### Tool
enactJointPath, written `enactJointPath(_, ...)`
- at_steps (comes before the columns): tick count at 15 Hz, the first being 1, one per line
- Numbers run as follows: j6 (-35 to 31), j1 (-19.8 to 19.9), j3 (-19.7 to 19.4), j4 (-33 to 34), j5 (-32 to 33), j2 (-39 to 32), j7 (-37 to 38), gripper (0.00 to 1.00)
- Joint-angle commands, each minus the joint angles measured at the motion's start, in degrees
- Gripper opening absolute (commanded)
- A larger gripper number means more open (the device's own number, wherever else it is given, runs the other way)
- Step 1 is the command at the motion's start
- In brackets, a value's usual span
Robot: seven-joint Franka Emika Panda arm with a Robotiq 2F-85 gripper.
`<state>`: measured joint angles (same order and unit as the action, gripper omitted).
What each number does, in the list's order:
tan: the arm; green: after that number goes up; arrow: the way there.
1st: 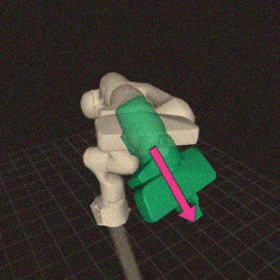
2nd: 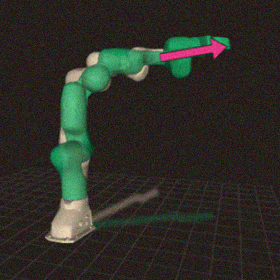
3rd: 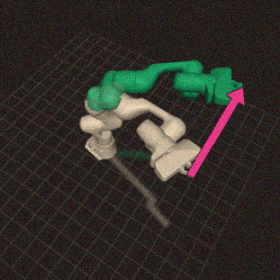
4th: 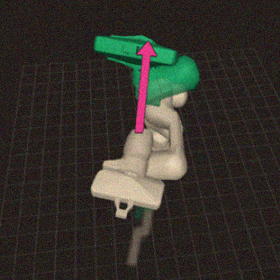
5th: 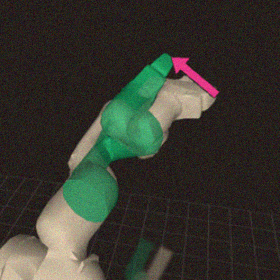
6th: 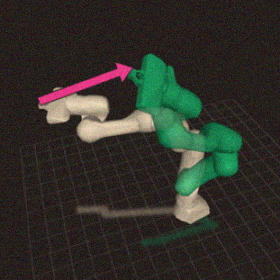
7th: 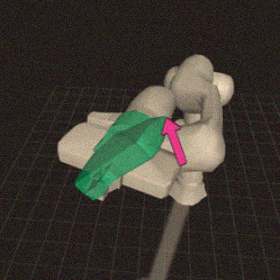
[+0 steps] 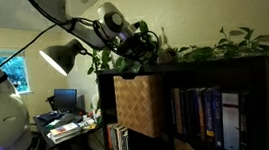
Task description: Pull out the topmost basket, pick up the socks from the top of the shelf and place them in the basket, push the basket backwards
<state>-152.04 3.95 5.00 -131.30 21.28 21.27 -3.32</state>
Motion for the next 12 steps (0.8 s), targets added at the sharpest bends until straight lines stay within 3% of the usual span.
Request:
enactJointPath(1, -2.52, 2.11, 0.97, 4.46, 1.97, -4.63, 5.13, 1.00)
enactJointPath(12, -3.18, 0.39, 0.95, 13.90, 4.02, -13.73, 9.46, 1.00)
